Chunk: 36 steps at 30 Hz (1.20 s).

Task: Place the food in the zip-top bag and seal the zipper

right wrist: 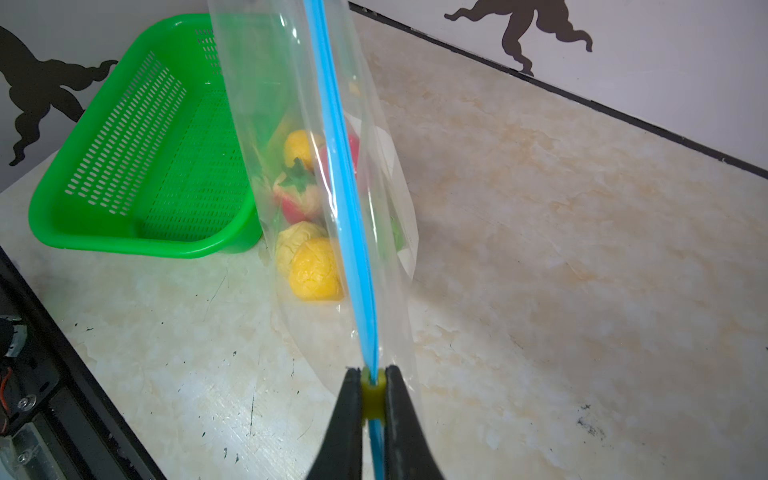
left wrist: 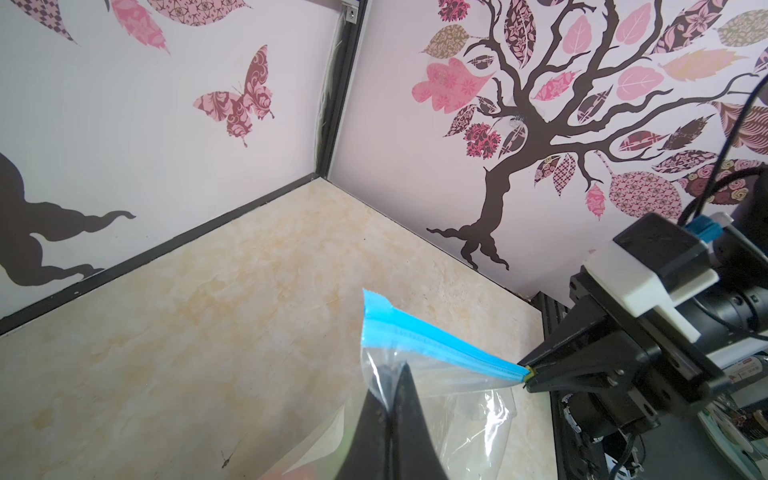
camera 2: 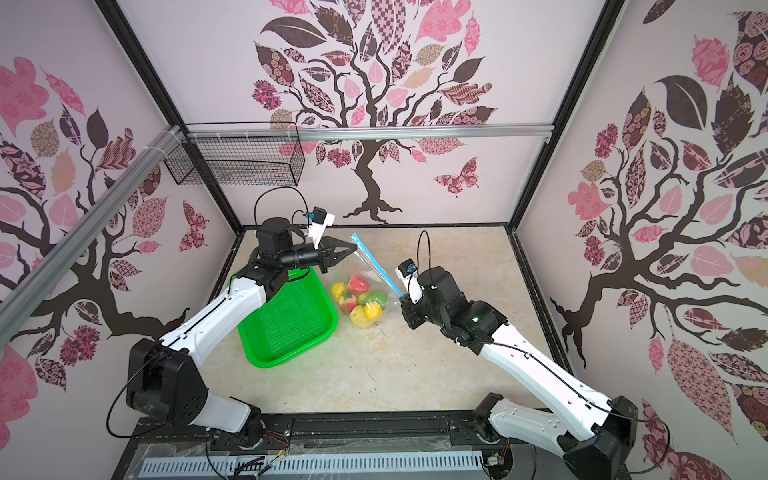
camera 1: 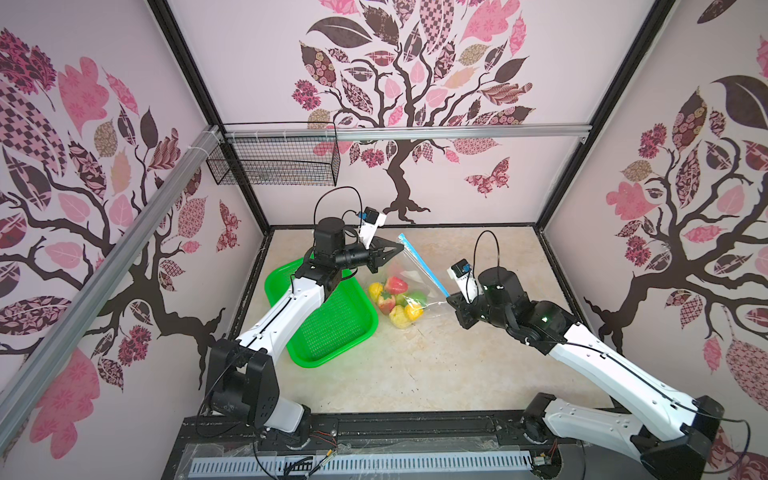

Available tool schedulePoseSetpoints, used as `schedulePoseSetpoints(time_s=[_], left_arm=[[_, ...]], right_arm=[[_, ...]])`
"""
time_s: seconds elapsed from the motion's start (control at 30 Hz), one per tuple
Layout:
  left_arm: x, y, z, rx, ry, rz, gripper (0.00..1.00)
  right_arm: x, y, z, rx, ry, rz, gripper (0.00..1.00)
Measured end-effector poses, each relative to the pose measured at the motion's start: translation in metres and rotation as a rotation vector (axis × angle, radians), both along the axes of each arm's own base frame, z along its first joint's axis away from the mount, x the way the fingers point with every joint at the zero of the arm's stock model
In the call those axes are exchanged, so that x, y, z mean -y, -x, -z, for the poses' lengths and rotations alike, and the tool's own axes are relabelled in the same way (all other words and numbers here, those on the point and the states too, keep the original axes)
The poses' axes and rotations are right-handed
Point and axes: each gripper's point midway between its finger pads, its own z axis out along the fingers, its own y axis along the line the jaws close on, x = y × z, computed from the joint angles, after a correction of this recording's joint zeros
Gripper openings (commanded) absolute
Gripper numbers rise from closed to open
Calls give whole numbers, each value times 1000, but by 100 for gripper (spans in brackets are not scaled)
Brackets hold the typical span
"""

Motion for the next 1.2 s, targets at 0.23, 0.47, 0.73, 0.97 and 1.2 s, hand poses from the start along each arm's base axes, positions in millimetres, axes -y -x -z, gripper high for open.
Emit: schedulePoseSetpoints(time_s=[0.23,0.47,0.73,0.97,1.2], left_arm=[[0,-2,0,0,-2,-8,0],[2,-6,4,-11,-7,-7,0],[9,-6,1,10,-30,-9,0],[12,-4,1,16,-33,-3,0],[20,3,1,29,-36,25,0]], right_arm=[[12,10,19,-69,41,33,5],[16,14,20,-77,47,38,5],[16,15,18,-86,60,32,33],[8,0,-11,-1,50,15,81],[-18,-40,-27,98,52,3,70]])
